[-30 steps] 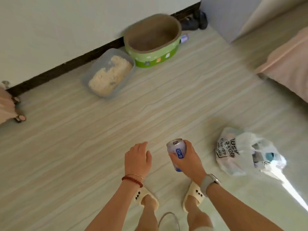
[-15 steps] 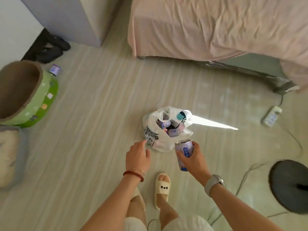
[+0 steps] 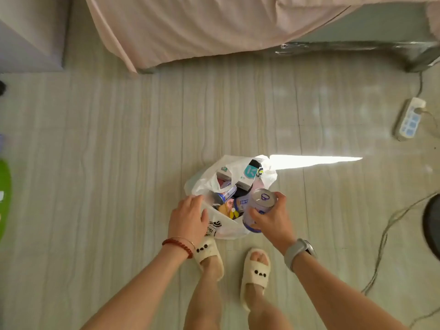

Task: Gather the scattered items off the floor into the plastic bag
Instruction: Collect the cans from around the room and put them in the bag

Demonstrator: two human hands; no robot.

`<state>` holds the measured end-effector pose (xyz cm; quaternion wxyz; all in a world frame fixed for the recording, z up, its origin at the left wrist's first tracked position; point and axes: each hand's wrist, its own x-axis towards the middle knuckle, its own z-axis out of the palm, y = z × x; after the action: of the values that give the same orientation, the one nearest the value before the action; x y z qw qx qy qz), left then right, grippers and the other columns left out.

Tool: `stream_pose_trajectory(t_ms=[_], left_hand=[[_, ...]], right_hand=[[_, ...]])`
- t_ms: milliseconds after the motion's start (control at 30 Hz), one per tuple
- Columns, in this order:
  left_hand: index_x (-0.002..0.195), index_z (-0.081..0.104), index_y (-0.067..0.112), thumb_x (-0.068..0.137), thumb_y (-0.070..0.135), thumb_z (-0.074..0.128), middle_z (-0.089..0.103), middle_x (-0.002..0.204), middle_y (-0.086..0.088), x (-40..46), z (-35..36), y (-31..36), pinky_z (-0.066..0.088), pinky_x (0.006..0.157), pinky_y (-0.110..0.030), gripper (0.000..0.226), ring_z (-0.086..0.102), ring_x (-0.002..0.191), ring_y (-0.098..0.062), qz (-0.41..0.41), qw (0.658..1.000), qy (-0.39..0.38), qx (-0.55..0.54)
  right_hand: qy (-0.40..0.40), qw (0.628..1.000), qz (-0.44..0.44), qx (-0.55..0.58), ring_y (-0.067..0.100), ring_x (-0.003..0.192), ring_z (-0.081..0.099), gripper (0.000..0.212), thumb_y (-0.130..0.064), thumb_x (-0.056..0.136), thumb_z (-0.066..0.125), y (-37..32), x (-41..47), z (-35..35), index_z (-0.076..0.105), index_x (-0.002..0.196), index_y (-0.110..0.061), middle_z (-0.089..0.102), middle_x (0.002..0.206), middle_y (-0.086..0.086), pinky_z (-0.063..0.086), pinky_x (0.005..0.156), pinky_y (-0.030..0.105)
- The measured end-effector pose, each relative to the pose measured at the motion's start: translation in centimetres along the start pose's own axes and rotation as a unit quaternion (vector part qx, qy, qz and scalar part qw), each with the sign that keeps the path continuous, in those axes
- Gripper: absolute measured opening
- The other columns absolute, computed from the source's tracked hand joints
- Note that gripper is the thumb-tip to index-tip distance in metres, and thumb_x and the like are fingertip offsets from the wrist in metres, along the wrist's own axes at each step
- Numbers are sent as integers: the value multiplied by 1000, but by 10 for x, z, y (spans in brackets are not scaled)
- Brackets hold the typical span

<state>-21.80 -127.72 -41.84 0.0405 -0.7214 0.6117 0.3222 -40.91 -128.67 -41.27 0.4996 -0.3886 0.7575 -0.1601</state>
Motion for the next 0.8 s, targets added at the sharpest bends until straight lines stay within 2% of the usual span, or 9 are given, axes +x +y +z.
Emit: stream_pose_trajectory(t_ms=[100, 200, 333, 433, 533, 600, 667, 733, 800], left_hand=[[128, 44, 11, 90, 19, 46, 48, 130, -9, 65, 34, -14, 40, 94, -38, 39, 45, 119, -27, 9, 1000, -3, 11], [134, 36, 13, 90, 22, 46, 42, 138, -10, 124, 75, -25, 40, 96, -42, 46, 41, 123, -30, 20, 999, 3, 33], [142, 21, 15, 92, 35, 45, 30, 146, -10, 172, 129, -48, 37, 99, -45, 59, 33, 130, -32, -52, 998, -25, 35], [136, 36, 15, 93, 37, 42, 46, 135, -13, 182, 152, -58, 41, 92, -41, 48, 44, 121, -31, -104, 994, -29, 7], [119, 55, 14, 94, 32, 42, 61, 115, -12, 180, 158, -55, 46, 74, -35, 34, 57, 101, -28, -87, 996, 7, 15], [109, 60, 11, 95, 30, 41, 66, 103, -11, 179, 154, -51, 43, 63, -31, 30, 60, 88, -27, -81, 996, 32, 0], [104, 62, 10, 96, 29, 39, 67, 97, -12, 178, 147, -47, 41, 60, -30, 31, 60, 83, -29, -98, 995, 32, -13], [105, 62, 11, 96, 29, 37, 67, 96, -12, 175, 137, -45, 43, 61, -32, 32, 61, 84, -30, -107, 994, 16, -12], [107, 60, 10, 96, 26, 37, 65, 99, -12, 167, 126, -42, 48, 65, -35, 30, 61, 88, -30, -100, 995, -2, -16]], right_hand=[[-4, 999, 12, -51, 19, 87, 55, 50, -27, 73, 72, 32, 64, 35, 35, 106, -21, 54, 97, -1, 50, 72, 33], [-28, 992, 27, -122, 29, 96, 56, 56, -31, 75, 69, 70, 123, 72, 37, 116, -10, 53, 109, 9, 51, 77, 40], [-122, 959, 40, -253, 33, 99, 55, 52, -38, 79, 61, 117, 170, 118, 39, 115, -6, 49, 114, 12, 49, 77, 40], [-183, 951, 64, -240, 32, 98, 57, 39, -28, 81, 52, 139, 180, 137, 48, 114, -7, 58, 112, 13, 49, 76, 39], [-208, 947, 47, -239, 31, 99, 57, 33, -14, 86, 45, 148, 176, 136, 50, 118, -12, 61, 113, 14, 49, 80, 39], [-224, 938, 34, -262, 30, 99, 57, 32, -14, 87, 44, 146, 171, 126, 50, 119, -13, 62, 113, 12, 48, 79, 37], [-230, 930, 18, -286, 28, 109, 54, 37, -17, 89, 42, 139, 166, 115, 48, 125, -16, 59, 122, 9, 46, 83, 35], [-220, 930, -3, -295, 25, 123, 44, 42, -19, 90, 41, 125, 162, 101, 42, 132, -19, 50, 134, 6, 42, 95, 37], [-208, 931, -33, -299, 24, 125, 41, 40, -18, 91, 41, 104, 156, 86, 41, 131, -18, 48, 135, 5, 42, 97, 39]])
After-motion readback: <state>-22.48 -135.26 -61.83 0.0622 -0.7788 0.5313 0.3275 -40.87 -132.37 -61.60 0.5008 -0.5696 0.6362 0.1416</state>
